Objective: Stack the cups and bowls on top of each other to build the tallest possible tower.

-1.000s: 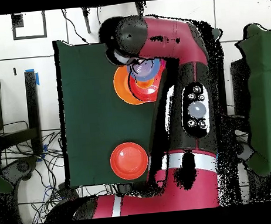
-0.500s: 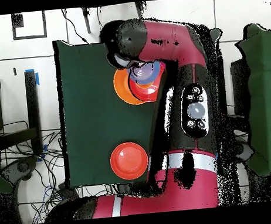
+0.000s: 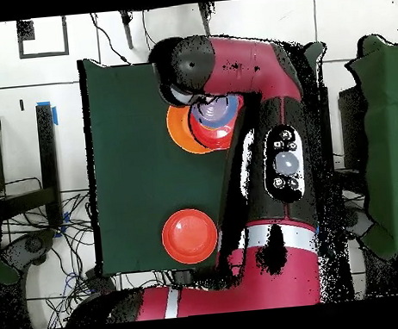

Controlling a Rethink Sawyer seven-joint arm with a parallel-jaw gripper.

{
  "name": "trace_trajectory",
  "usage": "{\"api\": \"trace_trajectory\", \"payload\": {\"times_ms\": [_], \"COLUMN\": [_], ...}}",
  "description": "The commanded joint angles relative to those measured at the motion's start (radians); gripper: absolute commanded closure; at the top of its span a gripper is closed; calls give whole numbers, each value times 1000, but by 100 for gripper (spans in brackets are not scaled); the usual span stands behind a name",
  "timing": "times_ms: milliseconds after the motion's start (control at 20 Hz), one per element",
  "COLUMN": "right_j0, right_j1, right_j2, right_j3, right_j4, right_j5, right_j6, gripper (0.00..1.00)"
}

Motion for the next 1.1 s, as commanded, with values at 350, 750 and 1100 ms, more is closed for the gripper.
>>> {"api": "trace_trajectory", "payload": {"times_ms": [350, 750, 1100], "right_j0": [-34, -36, -33], "right_j1": [22, 19, 25], "right_j2": [105, 126, 139], "right_j3": [98, 111, 113], "right_j4": [-81, -60, -60], "right_j5": [-48, -51, -62], "right_j6": [-215, -197, -179], "gripper": [100, 100, 100]}}
